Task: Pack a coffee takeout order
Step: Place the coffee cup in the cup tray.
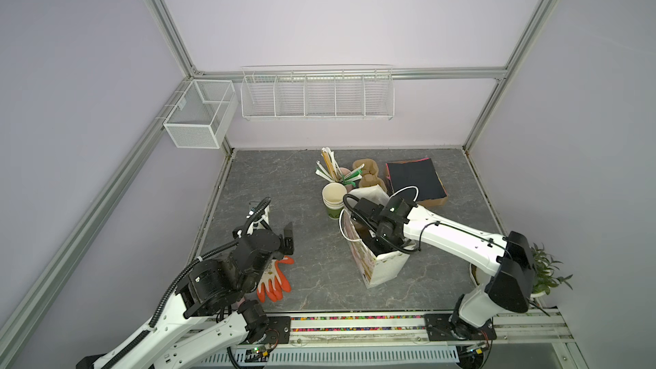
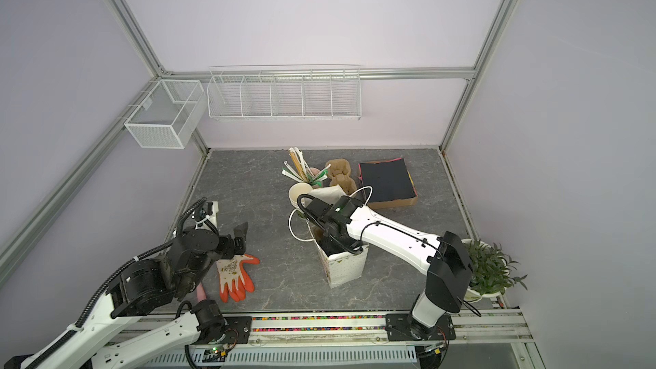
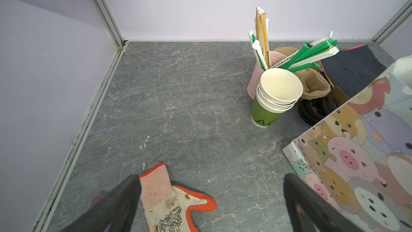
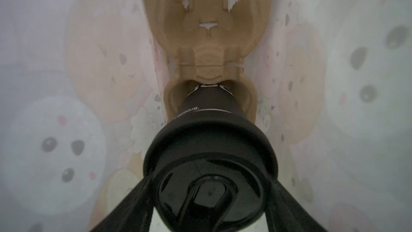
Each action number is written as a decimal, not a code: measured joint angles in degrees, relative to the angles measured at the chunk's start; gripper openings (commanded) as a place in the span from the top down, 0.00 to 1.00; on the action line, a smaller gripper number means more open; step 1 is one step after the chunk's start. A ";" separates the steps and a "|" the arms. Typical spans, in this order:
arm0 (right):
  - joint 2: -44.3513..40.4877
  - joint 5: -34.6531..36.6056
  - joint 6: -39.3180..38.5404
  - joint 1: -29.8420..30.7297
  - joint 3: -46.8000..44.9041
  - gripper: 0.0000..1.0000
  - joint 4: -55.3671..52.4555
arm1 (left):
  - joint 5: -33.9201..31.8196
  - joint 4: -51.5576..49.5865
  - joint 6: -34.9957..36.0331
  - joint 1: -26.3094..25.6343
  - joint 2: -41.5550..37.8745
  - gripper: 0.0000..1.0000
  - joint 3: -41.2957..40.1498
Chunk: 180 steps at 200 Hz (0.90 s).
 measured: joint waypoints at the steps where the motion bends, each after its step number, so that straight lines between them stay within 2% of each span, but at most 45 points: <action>1: -0.02 0.00 0.00 0.00 -0.09 0.27 0.07 | 0.00 0.00 0.00 0.00 0.00 0.00 0.00; 180: -2.03 -1.77 -1.27 -0.66 -4.79 0.27 4.15 | 0.04 0.00 0.02 0.00 0.81 0.00 0.00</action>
